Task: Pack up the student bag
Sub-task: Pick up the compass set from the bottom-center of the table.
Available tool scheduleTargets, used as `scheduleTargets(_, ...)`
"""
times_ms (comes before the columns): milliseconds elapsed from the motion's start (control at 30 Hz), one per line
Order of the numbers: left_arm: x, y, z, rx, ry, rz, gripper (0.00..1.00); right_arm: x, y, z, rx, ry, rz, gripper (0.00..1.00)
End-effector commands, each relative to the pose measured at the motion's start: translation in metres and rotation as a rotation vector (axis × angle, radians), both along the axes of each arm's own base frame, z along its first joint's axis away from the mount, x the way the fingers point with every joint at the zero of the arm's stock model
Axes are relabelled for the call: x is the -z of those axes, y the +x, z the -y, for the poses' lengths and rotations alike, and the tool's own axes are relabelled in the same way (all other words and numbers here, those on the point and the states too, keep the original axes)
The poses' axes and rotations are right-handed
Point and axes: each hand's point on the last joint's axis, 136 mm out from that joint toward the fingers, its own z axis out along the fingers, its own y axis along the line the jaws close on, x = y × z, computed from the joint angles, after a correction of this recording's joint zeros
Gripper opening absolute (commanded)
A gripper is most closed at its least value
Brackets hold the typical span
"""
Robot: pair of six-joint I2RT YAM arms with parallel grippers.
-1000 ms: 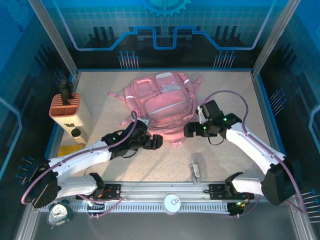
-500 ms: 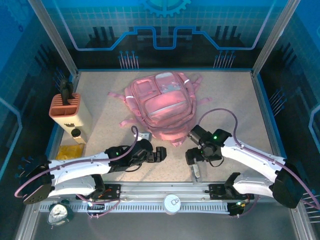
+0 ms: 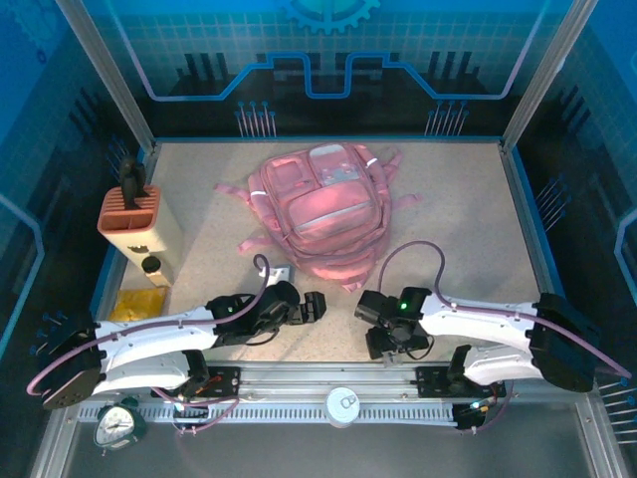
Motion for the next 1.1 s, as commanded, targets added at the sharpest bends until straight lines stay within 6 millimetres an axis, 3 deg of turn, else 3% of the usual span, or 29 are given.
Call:
scheduleTargets(0,0.002,0.0,-0.008,-0.036,0.007,0.008,0.99,0.006,0.0,-0.006,0.033,-0.009,0.017,0.81)
scheduleTargets(333,0.0,0.001,-0.007,-0.031,0.007,0.009,0.99,0.015,-0.001,-0.006,0.034,-0.03,0.005,0.58)
scheduleTargets(700,-0.004,0.003,-0.008,-0.027,0.027,0.026,0.99,0.005,0.006,-0.013,0.015,0.018,0.031,0.49)
scheduleTargets(867,-0.025,0.016,-0.016,0.033,0.13,0.106,0.99,-0.01,0.017,-0.019,0.013,0.081,0.058,0.49)
scheduleTargets(1067,-0.053,0.048,-0.026,0.175,0.311,0.217,0.99,-0.03,0.037,-0.018,0.017,0.145,0.079,0.49)
